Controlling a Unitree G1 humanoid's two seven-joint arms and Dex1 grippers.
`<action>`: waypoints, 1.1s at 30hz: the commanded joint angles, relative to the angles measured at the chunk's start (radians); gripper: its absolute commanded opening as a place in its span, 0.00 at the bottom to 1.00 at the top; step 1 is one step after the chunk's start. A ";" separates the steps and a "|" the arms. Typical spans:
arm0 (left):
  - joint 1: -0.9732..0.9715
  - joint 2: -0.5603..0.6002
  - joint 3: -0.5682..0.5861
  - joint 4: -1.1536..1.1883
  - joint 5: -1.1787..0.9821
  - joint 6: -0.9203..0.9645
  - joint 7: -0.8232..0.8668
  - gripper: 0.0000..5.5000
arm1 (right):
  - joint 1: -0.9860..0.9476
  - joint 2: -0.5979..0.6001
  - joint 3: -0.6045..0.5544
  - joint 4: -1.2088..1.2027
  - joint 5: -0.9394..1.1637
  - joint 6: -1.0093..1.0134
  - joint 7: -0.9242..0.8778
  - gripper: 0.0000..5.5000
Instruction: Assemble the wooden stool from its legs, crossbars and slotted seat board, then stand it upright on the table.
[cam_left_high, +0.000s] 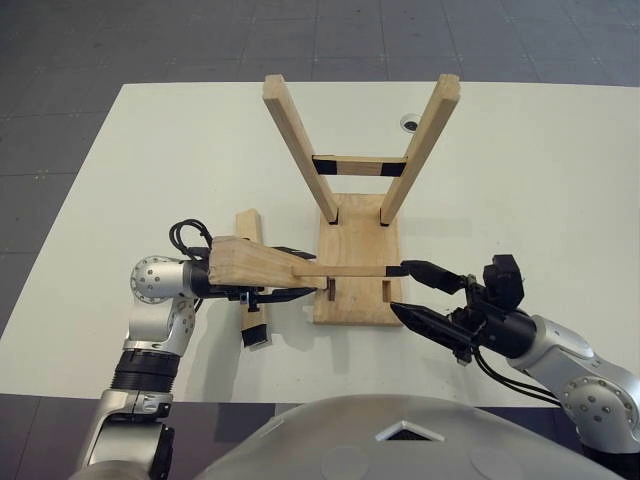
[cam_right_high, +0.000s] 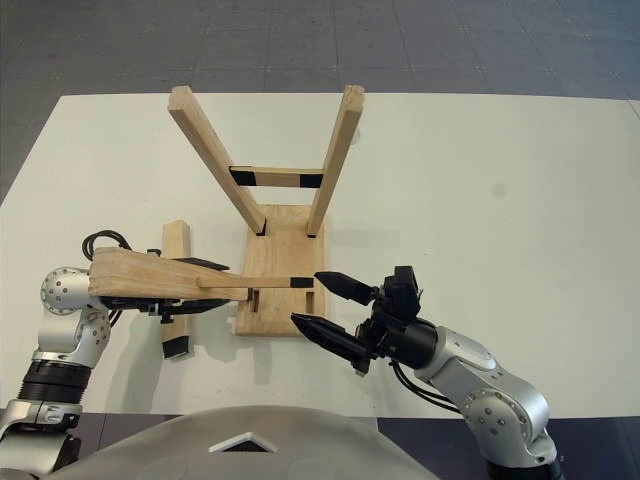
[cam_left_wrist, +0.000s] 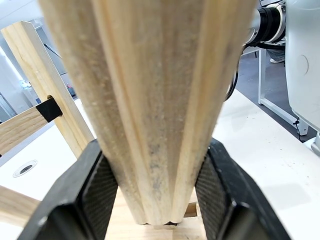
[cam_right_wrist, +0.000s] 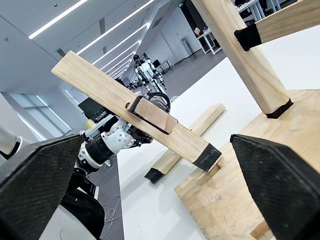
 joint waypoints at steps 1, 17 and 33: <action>0.025 0.008 -0.048 0.044 0.066 0.027 -0.016 0.37 | -0.014 -0.002 -0.005 -0.006 -0.006 0.008 -0.013 1.00; 0.065 0.026 -0.094 0.028 0.066 0.041 -0.034 0.37 | -0.016 0.004 -0.003 -0.007 -0.001 0.009 -0.034 1.00; 0.114 0.087 -0.063 -0.115 0.054 0.041 -0.003 0.37 | -0.015 0.010 -0.001 -0.005 -0.011 0.000 -0.039 1.00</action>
